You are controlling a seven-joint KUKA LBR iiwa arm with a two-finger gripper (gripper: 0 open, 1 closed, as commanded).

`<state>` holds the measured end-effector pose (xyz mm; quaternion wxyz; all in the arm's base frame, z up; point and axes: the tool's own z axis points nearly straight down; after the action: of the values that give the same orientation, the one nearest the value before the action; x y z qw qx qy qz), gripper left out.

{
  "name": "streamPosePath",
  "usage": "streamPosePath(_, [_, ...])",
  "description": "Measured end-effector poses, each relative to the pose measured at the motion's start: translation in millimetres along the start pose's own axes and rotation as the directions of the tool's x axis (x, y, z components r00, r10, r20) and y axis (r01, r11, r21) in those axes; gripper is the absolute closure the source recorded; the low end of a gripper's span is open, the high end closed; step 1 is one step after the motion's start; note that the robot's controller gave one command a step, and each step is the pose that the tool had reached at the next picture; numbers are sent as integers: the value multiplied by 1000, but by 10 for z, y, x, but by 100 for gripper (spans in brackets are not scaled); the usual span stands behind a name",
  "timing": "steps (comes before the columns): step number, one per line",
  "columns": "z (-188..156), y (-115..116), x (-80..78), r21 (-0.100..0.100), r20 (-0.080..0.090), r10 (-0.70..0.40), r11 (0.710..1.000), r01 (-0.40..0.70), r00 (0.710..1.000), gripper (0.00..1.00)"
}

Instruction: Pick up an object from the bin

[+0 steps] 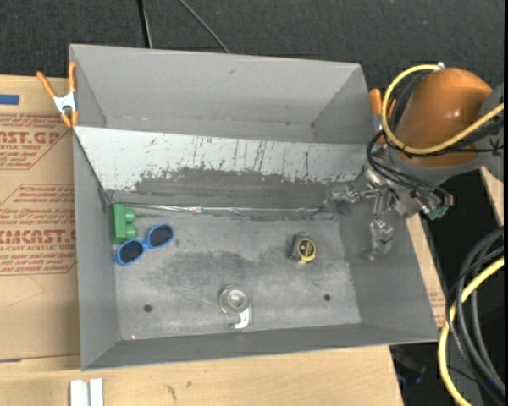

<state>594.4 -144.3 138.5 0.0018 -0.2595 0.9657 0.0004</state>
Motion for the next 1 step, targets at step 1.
streamPosePath(1, [708, 597, -188, -8, -4, -53, 999, 53, 999, 0])
